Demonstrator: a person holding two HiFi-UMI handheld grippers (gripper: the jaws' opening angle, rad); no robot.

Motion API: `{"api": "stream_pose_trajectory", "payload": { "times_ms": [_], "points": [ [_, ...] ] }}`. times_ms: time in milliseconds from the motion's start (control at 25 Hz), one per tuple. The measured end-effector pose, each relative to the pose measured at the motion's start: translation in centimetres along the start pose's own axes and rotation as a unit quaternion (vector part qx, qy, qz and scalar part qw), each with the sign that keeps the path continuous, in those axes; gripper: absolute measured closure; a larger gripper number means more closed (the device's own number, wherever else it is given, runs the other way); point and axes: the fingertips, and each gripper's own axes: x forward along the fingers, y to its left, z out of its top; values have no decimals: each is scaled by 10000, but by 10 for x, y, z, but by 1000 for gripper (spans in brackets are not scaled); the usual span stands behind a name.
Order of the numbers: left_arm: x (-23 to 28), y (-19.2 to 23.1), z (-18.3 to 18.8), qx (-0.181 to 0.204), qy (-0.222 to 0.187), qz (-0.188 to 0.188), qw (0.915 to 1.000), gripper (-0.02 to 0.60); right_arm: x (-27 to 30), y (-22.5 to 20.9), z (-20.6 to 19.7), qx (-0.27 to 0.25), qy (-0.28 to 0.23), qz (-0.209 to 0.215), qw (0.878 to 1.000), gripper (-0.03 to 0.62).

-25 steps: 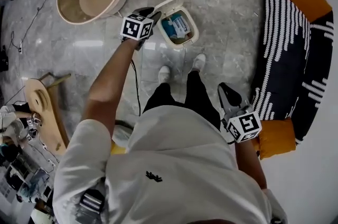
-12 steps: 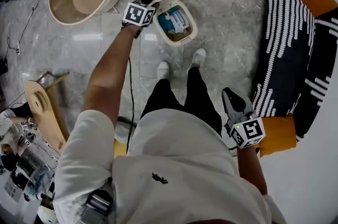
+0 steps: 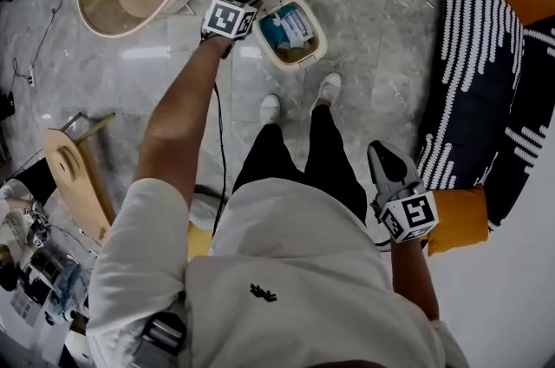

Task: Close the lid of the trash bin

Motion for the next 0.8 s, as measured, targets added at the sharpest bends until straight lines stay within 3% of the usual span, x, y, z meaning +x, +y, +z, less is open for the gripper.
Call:
{"api": "stream_pose_trajectory", "payload": {
  "times_ms": [800],
  "points": [
    [-1,-24,-12,60,65,-278,9996,433,9,1,-4,91,-23,134,9999,574]
  ]
}}
